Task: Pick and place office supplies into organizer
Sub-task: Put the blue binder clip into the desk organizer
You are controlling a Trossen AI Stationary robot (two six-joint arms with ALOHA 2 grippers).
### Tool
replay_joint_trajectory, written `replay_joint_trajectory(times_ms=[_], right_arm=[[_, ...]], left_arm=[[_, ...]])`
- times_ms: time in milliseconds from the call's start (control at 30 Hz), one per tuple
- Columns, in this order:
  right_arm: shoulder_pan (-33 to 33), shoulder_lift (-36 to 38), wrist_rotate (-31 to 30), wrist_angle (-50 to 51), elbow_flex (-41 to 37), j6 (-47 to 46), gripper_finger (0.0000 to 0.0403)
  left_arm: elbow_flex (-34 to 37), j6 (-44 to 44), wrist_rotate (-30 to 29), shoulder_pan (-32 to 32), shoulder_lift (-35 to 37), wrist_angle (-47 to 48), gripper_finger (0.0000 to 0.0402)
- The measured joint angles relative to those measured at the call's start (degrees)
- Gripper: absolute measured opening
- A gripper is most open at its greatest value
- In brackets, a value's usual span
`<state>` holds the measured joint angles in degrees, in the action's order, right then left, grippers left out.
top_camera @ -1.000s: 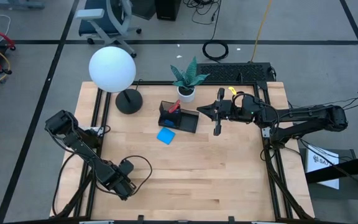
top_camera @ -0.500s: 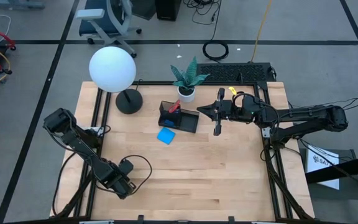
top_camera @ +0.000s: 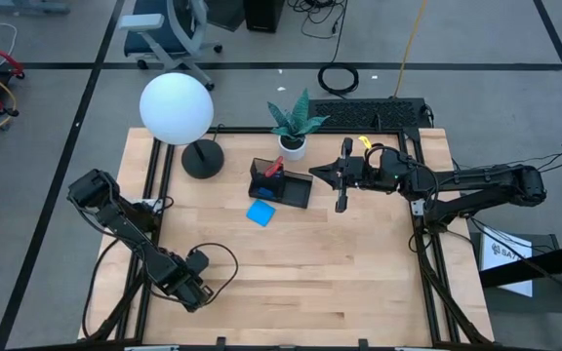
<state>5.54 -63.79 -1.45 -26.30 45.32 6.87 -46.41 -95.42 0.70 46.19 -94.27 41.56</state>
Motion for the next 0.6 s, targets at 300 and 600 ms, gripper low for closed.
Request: replay_joint_trajectory(times_ms=[300,600], right_arm=[[0.0,0.0,0.0,0.0,0.0,0.0,0.0000],[0.0,0.0,0.0,0.0,0.0,0.0,0.0000]], left_arm=[[-2.0,2.0,-1.8,-0.3,-0.3,1.1,0.0058],[-2.9,5.2,-3.3,-2.6,-0.3,1.2,0.0052]])
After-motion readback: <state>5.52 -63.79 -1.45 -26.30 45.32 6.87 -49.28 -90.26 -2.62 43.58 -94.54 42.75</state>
